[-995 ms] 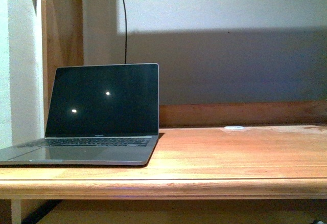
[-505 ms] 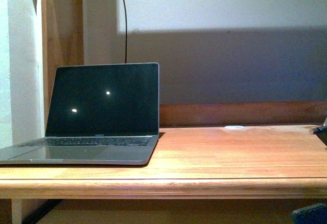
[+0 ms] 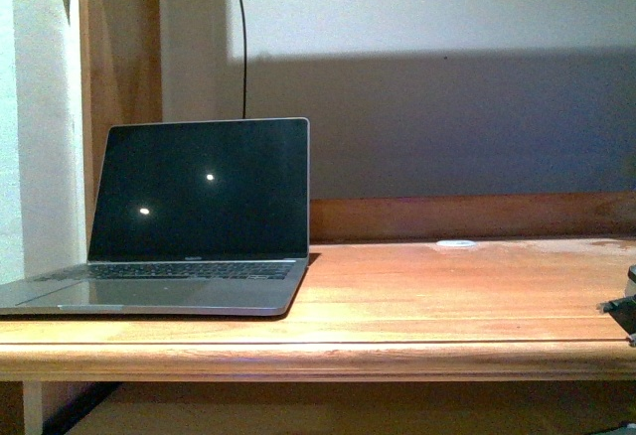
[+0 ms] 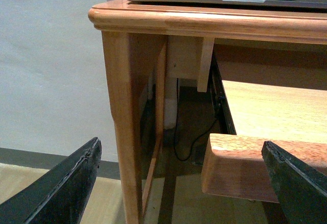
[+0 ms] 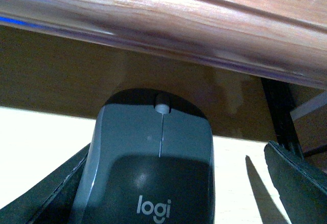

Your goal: Place mouse

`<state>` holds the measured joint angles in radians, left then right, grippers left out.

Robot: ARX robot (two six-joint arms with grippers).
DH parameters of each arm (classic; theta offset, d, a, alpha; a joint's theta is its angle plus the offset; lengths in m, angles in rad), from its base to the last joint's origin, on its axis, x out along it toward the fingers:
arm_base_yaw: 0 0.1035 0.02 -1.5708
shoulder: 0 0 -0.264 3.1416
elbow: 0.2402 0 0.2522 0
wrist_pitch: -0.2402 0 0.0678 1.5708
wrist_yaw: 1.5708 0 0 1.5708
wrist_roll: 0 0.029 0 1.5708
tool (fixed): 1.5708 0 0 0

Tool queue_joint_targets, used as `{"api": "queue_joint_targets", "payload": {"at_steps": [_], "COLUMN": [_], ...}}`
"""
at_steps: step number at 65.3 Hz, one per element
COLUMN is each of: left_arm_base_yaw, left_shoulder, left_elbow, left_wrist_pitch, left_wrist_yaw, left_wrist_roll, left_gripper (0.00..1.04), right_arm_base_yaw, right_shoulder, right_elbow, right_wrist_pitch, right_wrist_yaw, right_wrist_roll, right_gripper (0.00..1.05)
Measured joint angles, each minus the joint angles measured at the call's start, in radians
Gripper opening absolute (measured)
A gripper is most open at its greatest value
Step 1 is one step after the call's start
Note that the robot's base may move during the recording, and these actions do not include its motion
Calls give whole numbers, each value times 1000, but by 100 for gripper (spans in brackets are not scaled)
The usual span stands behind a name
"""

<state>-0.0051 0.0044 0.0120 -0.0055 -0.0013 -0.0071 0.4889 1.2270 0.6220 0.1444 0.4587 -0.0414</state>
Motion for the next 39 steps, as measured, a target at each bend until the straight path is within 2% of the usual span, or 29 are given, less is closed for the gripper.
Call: {"api": "queue_joint_targets", "payload": {"at_steps": [14, 30, 39], "left_arm_base_yaw": [0, 0, 0], "left_shoulder": [0, 0, 0], "left_elbow": [0, 0, 0], "left_wrist_pitch": [0, 0, 0], "left_wrist_yaw": [0, 0, 0], "left_wrist_roll": [0, 0, 0], "left_gripper": [97, 97, 97], "right_arm_base_yaw": [-14, -30, -43], "right_shoulder": [11, 5, -8], "right_elbow": [28, 39, 39], "right_wrist_pitch": [-46, -93, -109], "right_wrist_yaw": [-23, -69, -94], "right_wrist_roll": [36, 68, 77], "right_gripper": [96, 64, 57]}}
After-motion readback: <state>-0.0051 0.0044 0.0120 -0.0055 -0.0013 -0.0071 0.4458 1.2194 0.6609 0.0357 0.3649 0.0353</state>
